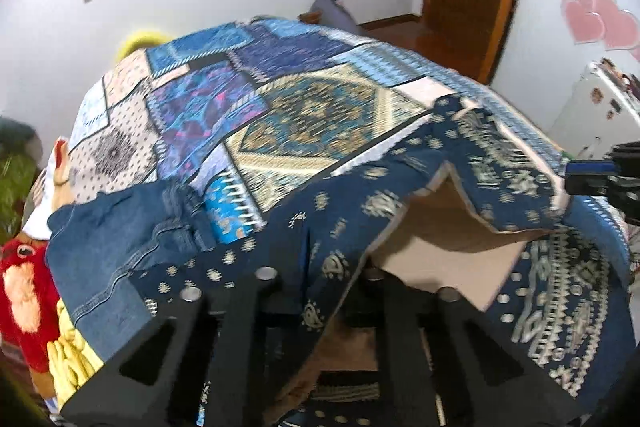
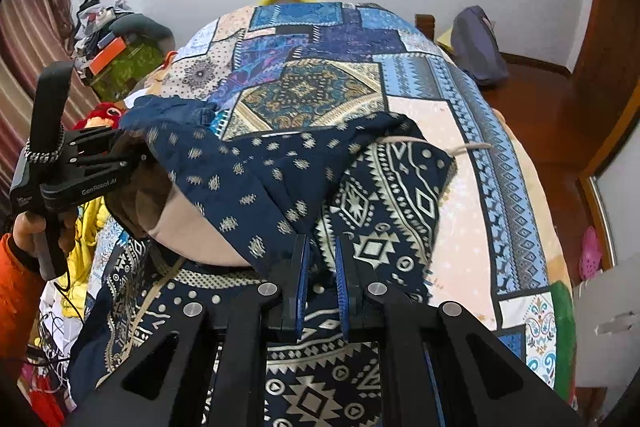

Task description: Fold large clothes

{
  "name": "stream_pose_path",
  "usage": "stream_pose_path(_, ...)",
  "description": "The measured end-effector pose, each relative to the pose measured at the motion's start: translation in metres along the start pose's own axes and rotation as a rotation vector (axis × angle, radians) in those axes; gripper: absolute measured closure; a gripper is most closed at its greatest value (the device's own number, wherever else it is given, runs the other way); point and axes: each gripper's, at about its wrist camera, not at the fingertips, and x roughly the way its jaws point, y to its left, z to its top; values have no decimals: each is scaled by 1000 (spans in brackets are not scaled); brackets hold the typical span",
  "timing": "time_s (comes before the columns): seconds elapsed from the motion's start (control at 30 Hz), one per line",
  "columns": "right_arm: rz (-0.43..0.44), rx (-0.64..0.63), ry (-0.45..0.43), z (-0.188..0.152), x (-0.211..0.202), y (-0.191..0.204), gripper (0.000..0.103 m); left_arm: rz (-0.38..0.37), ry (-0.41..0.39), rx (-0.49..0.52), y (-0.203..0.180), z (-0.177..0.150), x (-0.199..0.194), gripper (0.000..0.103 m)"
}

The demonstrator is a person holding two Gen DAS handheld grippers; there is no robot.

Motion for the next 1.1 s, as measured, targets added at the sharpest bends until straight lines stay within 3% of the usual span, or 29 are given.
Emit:
stream_pose_path(0.3,72,71,-32,-6,-28,-5,95,-188,-71,55,-44,-35,-71,98)
stream_pose_path(0.53,103,-34,-38,-16,-45,42,95,-206,4,78,-66,-93,-84,98)
stream_pose_path(0.73,114,-126,30,-34,-22,82,95,-197,126,50,-73,-137,-71,96)
stream_pose_path(0.83,99,-160,91,-46,-2,94,95,-192,155,9,-66,-148,-71,86)
stream_pose_path(0.9,74,-185,132,-55,12,97,95,-207,162,-31,-55,-151,-76,74)
stream_pose_path(0.97,41,-209,162,-63,24,98,95,-221,161,-64,-45,-155,-84,55)
stream_pose_path(1.1,34,-266,128,-70,24,97,95,-243,156,-102,-28,-159,-98,54)
